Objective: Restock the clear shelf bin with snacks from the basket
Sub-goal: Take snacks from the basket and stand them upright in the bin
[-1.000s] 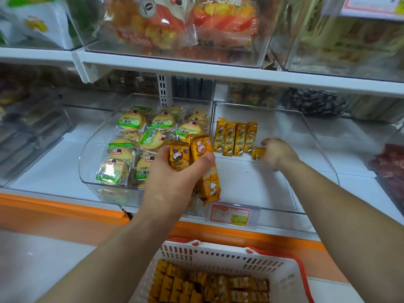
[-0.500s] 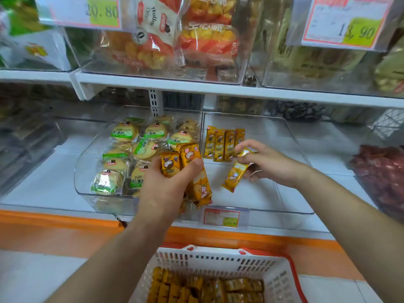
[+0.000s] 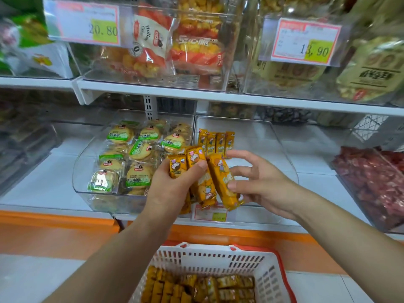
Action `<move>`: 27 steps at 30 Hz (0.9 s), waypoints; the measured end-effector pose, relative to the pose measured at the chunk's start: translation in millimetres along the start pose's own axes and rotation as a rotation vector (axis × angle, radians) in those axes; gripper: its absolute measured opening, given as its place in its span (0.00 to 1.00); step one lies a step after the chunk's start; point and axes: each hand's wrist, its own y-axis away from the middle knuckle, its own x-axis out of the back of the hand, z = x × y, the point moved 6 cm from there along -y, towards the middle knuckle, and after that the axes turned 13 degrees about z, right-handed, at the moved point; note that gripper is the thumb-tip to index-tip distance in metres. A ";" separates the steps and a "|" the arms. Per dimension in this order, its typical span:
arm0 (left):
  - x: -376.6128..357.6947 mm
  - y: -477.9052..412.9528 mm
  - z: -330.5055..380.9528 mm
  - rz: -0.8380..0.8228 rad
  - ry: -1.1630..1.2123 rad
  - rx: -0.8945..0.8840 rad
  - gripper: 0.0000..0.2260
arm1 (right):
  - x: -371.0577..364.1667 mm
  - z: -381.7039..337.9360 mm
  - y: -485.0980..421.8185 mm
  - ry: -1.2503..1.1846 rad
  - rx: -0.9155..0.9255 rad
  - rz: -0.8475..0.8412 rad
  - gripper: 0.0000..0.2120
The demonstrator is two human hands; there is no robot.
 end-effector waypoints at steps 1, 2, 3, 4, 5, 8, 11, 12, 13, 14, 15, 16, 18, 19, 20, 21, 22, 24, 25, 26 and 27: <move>-2.0 1.4 1.3 -0.012 0.004 -0.007 0.22 | -1.1 -1.0 1.8 0.020 0.006 -0.040 0.35; -3.1 1.9 1.5 -0.017 0.004 -0.009 0.24 | -2.1 -3.0 2.8 0.023 0.016 -0.085 0.36; -2.9 1.9 1.3 -0.014 -0.004 -0.008 0.24 | -1.2 -5.2 1.9 0.024 0.031 -0.111 0.35; -1.3 0.9 0.9 0.000 -0.016 -0.006 0.24 | 2.1 -7.5 -1.3 0.032 0.052 -0.103 0.34; 1.5 -1.0 0.3 0.017 -0.030 -0.004 0.22 | 8.0 -10.2 -7.0 0.052 0.082 -0.059 0.32; 11.6 -9.3 -0.7 0.071 -0.029 0.011 0.17 | 34.5 -19.7 -37.9 0.164 0.214 0.167 0.24; 20.1 -14.2 0.4 0.102 -0.025 0.011 0.18 | 60.2 -20.1 -83.5 0.424 0.317 0.359 0.22; 22.2 -14.8 1.4 0.109 -0.029 0.010 0.19 | 69.4 -16.3 -98.8 0.524 0.323 0.440 0.22; 23.5 -16.9 1.5 0.112 -0.029 0.009 0.20 | 78.3 -10.5 -114.8 0.612 0.309 0.524 0.22; 24.8 -19.4 1.2 0.114 -0.023 0.009 0.21 | 85.3 -4.2 -129.8 0.681 0.284 0.592 0.22; 25.9 -21.5 0.7 0.114 -0.015 0.012 0.21 | 90.1 2.0 -143.6 0.738 0.257 0.636 0.22; 26.5 -23.3 0.2 0.115 -0.008 0.020 0.21 | 93.8 8.1 -156.3 0.790 0.227 0.666 0.22; 27.2 -25.6 -1.2 0.115 -0.006 0.032 0.23 | 101.0 18.5 -175.5 0.841 0.153 0.722 0.20; 27.8 -26.7 -2.0 0.114 -0.011 0.032 0.24 | 103.9 22.9 -182.4 0.841 0.124 0.745 0.18; 28.3 -27.6 -3.0 0.113 -0.020 0.032 0.24 | 105.9 26.9 -187.8 0.832 0.108 0.759 0.18; 28.6 -28.6 -4.0 0.112 -0.028 0.032 0.25 | 106.8 30.6 -191.9 0.822 0.108 0.766 0.17; 28.9 -29.2 -4.8 0.111 -0.032 0.032 0.25 | 107.1 33.8 -194.8 0.813 0.123 0.771 0.17; 28.9 -30.4 -6.2 0.116 -0.025 0.033 0.25 | 106.4 37.5 -197.6 0.813 0.181 0.782 0.17; 28.9 -30.9 -7.0 0.121 -0.015 0.034 0.24 | 105.8 38.3 -197.5 0.813 0.212 0.788 0.17; 29.2 -30.9 -7.6 0.128 -0.005 0.034 0.24 | 104.9 38.9 -196.7 0.811 0.238 0.792 0.17; 29.2 -31.2 -7.8 0.133 -0.001 0.034 0.24 | 104.4 39.3 -196.0 0.810 0.254 0.793 0.18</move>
